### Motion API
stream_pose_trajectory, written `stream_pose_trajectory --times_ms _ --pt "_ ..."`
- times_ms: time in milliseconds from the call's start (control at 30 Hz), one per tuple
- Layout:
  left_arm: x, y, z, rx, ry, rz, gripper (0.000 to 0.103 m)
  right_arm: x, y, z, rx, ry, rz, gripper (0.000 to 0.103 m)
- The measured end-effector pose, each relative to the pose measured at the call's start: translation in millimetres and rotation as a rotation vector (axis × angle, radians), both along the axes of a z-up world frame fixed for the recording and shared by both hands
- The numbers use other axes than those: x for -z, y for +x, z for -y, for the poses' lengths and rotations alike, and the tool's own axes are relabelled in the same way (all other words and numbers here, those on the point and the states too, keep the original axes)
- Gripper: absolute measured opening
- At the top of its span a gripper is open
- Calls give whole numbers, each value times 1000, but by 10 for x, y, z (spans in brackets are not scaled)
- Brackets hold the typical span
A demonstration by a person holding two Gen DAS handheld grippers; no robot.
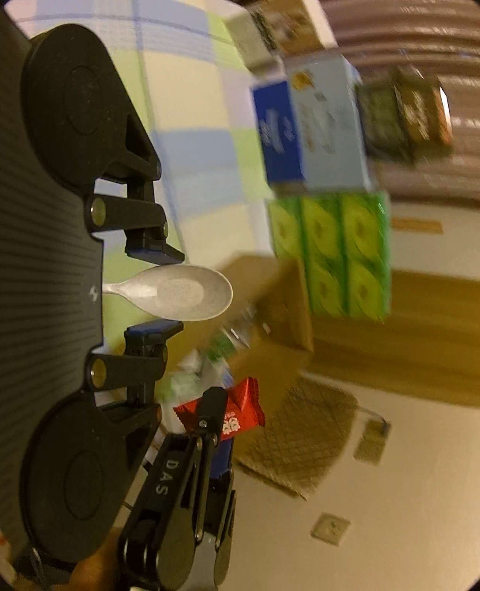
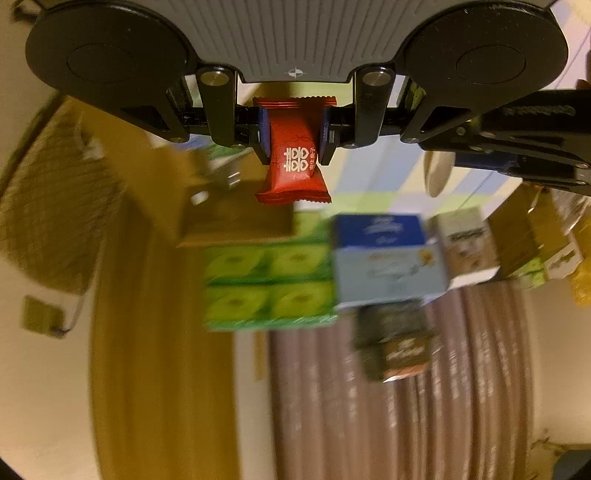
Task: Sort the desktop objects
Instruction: 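Carry the spoon and red candy into the cardboard box and open both tools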
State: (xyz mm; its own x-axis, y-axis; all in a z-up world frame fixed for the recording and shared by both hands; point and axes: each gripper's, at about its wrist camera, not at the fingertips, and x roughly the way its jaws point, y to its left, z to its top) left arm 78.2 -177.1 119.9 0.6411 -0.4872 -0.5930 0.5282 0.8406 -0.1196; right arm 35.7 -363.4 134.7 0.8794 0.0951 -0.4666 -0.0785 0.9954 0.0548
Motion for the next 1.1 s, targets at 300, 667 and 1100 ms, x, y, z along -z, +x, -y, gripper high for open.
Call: stream_pose_trajectory --times_ms 300,667,1100 --pt "-316 276 984 72 -57 -10 27 -155 165 885 100 -11 -6 23" --pt "-126 433 1464 87 -29 -54 27 -21 305 1252 118 28 -49 23" --pt "-81 625 1539 69 -61 -75 27 0 433 1241 106 23 -55 23"
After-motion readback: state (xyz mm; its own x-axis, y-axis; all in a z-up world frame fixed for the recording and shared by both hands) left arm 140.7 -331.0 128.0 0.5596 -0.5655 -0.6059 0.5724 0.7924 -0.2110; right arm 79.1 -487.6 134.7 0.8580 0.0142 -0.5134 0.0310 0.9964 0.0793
